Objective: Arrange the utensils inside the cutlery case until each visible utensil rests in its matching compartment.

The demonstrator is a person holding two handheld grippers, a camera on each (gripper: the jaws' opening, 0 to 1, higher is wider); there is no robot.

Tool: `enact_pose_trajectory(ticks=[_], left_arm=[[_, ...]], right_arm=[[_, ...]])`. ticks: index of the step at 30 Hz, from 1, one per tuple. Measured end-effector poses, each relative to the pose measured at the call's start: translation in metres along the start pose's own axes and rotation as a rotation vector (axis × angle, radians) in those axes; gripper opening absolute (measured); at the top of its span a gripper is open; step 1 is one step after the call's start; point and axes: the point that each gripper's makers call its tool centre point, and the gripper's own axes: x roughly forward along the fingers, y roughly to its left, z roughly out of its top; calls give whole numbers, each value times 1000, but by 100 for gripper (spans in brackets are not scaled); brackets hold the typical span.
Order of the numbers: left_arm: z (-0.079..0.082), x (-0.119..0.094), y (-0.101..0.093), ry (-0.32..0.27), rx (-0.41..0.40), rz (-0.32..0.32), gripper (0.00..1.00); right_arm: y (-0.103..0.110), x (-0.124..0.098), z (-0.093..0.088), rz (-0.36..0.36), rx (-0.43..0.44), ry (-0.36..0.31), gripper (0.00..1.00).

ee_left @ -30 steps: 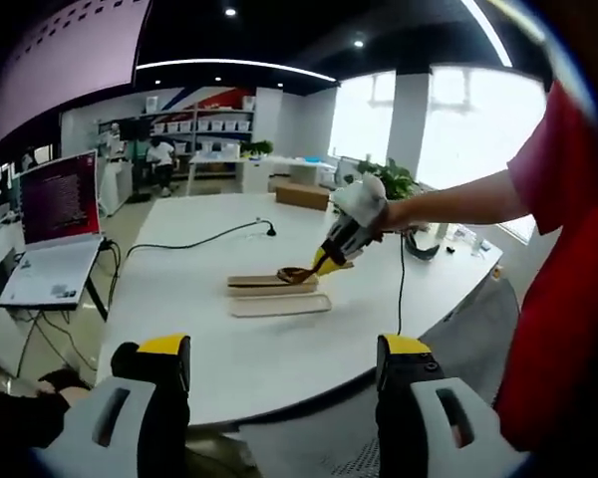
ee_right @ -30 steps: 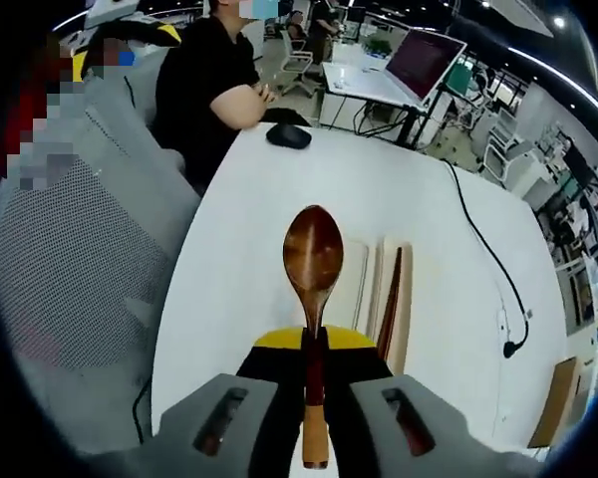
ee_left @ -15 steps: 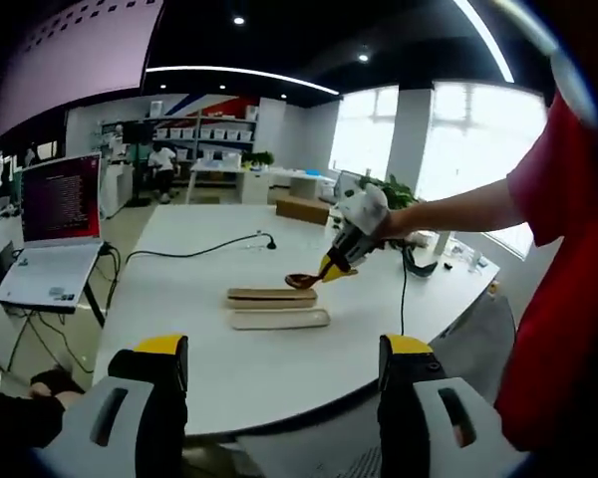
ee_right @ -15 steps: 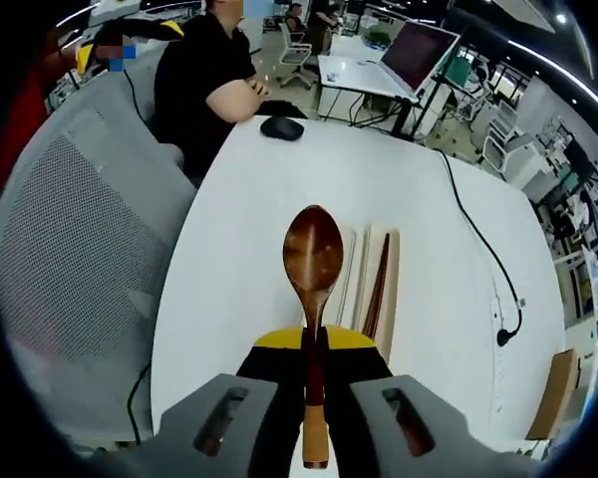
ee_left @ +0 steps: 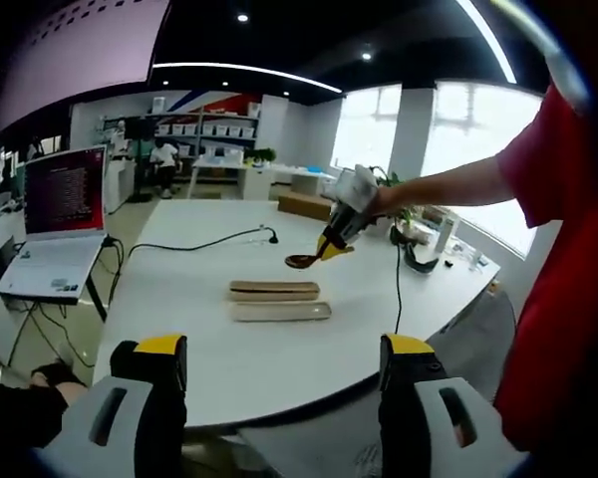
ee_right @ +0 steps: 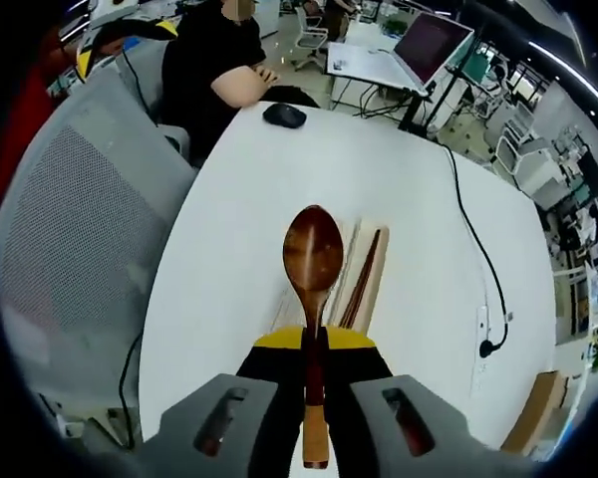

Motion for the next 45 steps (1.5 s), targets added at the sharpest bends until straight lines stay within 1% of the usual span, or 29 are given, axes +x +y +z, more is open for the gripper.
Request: enact_pose_trajectory(ticks=[2, 4, 5, 8, 10, 13, 16, 18, 20, 21, 22, 23, 25, 26, 29, 32, 35, 37, 38, 39, 40, 42, 45], left_arm=[[1, 1, 1, 0, 4, -1, 81], [2, 3, 1, -2, 5, -4, 81], [2, 4, 2, -2, 5, -5, 81], [1, 6, 3, 4, 10, -8, 80], [0, 7, 2, 11, 15, -12, 80], [0, 7, 1, 13, 21, -16, 80], [-1, 8, 3, 14, 12, -16, 80], [-4, 10, 4, 23, 9, -17, 80], [-5, 10, 4, 33, 12, -19, 80], [-5, 10, 3, 35, 16, -20, 80], [-5, 10, 3, 34, 18, -20, 80], [-4, 10, 4, 31, 14, -17, 80], [-5, 11, 5, 30, 6, -12, 79], [-6, 11, 5, 30, 4, -9, 79], [-8, 11, 4, 28, -3, -5, 79], [-13, 10, 3, 38, -12, 0, 79], [-15, 8, 5, 40, -16, 8, 79], [-16, 6, 7, 29, -23, 16, 79], [-16, 6, 9, 25, -36, 20, 79], [-15, 6, 10, 6, -88, 19, 78], [-12, 7, 10, -10, -115, 15, 78], [-11, 7, 11, -10, -102, 20, 78], [-9, 8, 10, -4, -77, 17, 78]], right_arm=[[-3, -4, 0, 1, -7, 12, 2], [-10, -6, -2, 2, -21, 24, 2], [-16, -6, -4, 4, -31, 29, 2], [-20, -12, -1, -2, -39, 36, 2], [-23, -14, 0, -7, -14, 37, 1], [-33, -14, 1, -13, 21, 15, 1], [-36, -15, 3, -9, 28, 7, 2], [-40, -15, 4, -6, 22, 14, 2], [-47, -18, 2, 3, 11, 34, 2], [-53, -22, 5, -8, 15, 37, 2], [-58, -26, 8, -10, 22, 33, 2], [-62, -29, 12, 2, 66, 16, 2], [-73, -31, 21, -21, 132, -22, 2], [-75, -31, 23, -14, 147, -25, 2], [-76, -25, 28, 0, 168, -29, 2], [-75, -17, 31, 7, 175, -28, 2], [-75, -6, 31, 14, 189, -30, 2], [-75, 3, 30, 12, 210, -29, 2], [-75, 11, 28, 9, 238, -34, 2], [-76, 18, 25, 21, 250, -31, 2], [-75, 25, 22, 31, 253, -12, 2], [-71, 29, 22, 39, 222, 12, 2], [-71, 30, 31, 39, 253, -11, 2]])
